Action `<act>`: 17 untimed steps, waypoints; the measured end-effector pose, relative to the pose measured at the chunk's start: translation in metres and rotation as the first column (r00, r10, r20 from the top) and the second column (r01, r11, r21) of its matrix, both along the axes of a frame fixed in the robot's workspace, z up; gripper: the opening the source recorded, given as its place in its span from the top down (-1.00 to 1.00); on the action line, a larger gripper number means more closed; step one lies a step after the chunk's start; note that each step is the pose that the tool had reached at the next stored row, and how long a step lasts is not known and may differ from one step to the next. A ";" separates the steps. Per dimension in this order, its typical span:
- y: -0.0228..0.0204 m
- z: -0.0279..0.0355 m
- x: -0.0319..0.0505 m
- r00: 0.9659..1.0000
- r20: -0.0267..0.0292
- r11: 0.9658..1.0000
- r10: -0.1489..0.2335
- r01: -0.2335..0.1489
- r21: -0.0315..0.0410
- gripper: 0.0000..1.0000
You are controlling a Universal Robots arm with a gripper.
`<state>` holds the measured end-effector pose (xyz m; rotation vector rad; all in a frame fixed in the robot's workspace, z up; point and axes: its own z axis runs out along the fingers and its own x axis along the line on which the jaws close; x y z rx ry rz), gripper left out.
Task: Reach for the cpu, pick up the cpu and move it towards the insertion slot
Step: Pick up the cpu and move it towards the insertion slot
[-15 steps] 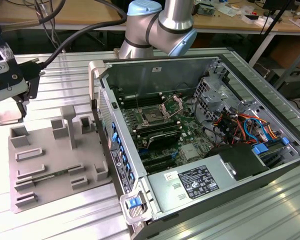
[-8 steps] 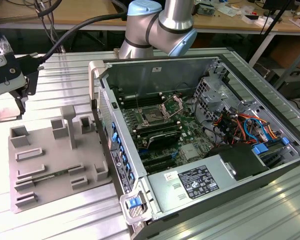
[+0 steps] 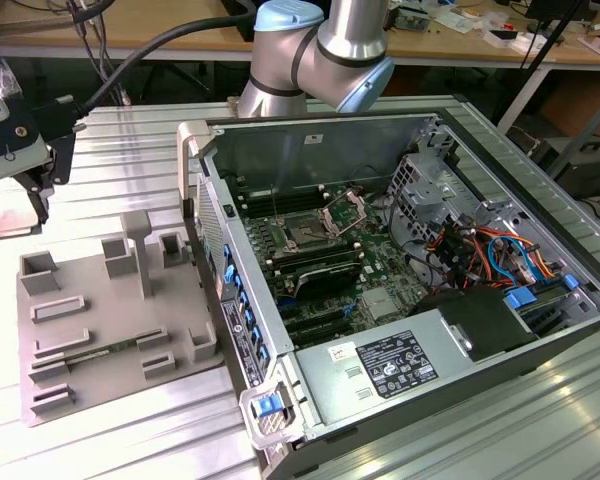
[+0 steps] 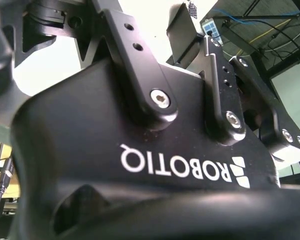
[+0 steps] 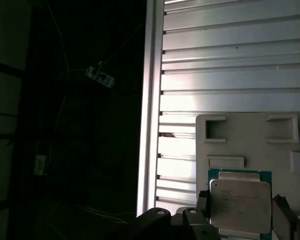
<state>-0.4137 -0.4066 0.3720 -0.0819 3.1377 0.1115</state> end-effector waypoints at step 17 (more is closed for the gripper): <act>0.0000 0.0196 0.0000 1.000 0.000 1.000 0.000 0.000 0.000 -0.08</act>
